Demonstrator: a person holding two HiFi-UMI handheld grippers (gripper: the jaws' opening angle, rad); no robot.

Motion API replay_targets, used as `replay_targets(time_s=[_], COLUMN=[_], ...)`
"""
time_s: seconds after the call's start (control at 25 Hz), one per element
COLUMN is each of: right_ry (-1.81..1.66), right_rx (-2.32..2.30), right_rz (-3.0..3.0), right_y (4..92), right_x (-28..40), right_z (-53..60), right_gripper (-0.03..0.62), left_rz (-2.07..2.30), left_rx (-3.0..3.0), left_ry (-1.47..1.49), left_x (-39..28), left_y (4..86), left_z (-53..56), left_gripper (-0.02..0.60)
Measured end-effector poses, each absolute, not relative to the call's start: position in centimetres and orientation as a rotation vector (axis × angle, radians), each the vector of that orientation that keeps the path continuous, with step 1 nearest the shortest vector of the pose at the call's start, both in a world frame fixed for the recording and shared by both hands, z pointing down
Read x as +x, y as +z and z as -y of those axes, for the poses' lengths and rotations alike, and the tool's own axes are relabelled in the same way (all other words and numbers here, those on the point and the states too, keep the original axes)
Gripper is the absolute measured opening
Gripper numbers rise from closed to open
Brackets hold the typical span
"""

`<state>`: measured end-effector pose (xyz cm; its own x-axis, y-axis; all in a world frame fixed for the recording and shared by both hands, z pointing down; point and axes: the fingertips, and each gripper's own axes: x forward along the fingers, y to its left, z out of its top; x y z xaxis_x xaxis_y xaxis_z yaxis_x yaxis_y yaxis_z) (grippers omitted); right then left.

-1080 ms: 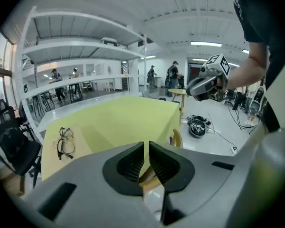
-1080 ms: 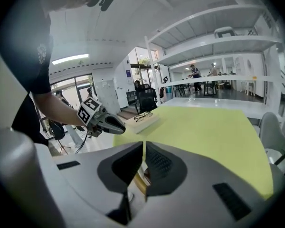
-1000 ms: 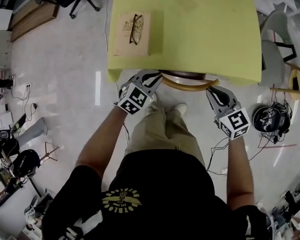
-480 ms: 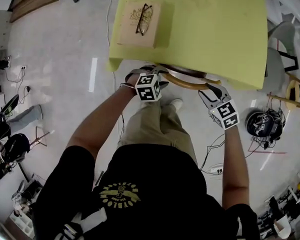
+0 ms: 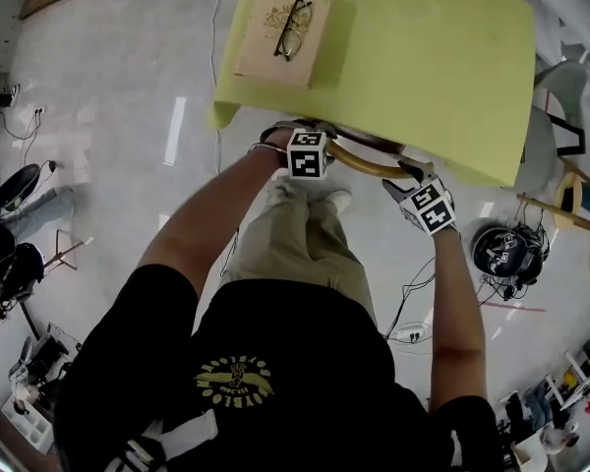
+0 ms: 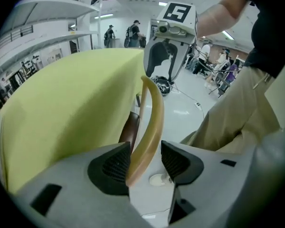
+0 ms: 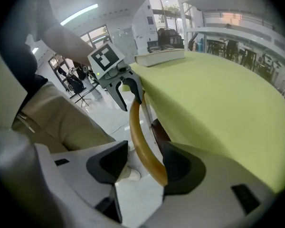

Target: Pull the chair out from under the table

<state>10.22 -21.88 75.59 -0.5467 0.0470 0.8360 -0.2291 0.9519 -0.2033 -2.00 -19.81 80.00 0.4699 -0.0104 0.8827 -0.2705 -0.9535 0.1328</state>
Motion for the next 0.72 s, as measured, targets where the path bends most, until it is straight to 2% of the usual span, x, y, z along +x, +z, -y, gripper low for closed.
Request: replay_targets(time_s=[0.4,0.72], right_ry=[0.247,0.152], right_rx=[-0.017,-0.051], right_rz=[1.94,1.906], right_y=[82.4,83.0], right_x=[10.9,11.1], right_z=[21.3,21.3], right_gripper=[0.223,0.222], left_rz=[0.181,0.172], left_rx=[2.51,2.49], left_ry=[1.469,1.509], left_x=[-1.4,-1.5], left_y=[81.5,82.3], left_z=[20.1,19.9], left_gripper=[0.183,0.195])
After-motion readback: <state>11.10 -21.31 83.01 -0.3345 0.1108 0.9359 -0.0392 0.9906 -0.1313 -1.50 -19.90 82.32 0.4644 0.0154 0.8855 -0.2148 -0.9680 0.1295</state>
